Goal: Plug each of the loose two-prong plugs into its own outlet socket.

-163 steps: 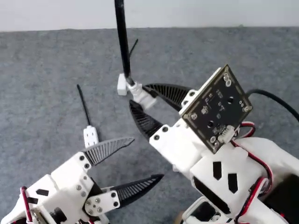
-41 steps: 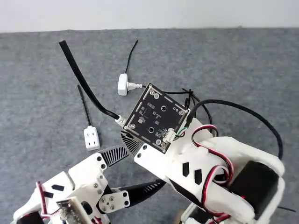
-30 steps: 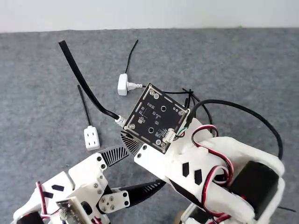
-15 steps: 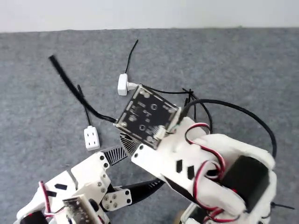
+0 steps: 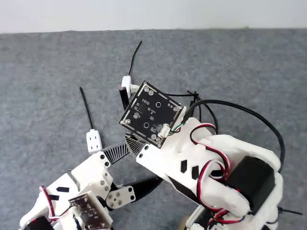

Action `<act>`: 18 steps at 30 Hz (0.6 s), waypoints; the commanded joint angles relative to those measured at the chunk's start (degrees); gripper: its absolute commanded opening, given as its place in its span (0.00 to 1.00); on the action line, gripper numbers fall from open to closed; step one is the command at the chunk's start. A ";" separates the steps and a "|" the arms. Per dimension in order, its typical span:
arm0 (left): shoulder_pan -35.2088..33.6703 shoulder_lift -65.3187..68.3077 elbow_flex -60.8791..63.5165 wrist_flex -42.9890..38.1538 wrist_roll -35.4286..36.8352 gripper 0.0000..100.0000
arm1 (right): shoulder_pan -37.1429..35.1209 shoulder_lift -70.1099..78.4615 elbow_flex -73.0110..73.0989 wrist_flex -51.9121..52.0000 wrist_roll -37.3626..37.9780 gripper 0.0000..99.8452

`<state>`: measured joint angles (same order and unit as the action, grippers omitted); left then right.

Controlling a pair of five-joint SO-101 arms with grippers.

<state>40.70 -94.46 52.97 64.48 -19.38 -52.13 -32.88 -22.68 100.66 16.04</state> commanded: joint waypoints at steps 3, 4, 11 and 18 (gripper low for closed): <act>-2.02 -0.09 0.66 -3.08 -0.26 0.27 | 0.04 -1.27 0.35 2.07 0.62 0.01; -2.02 -0.09 0.66 -3.08 -0.35 0.27 | 0.04 -1.89 0.35 2.07 0.62 0.01; -2.11 -0.09 0.66 -3.08 -0.44 0.27 | -0.31 -5.76 2.55 1.98 0.62 0.01; -6.86 0.00 2.59 -6.07 -0.09 0.27 | -0.31 -10.68 10.90 1.98 0.62 0.01</act>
<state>37.19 -94.46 54.37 63.08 -19.47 -52.22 -41.32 -14.15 100.66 16.04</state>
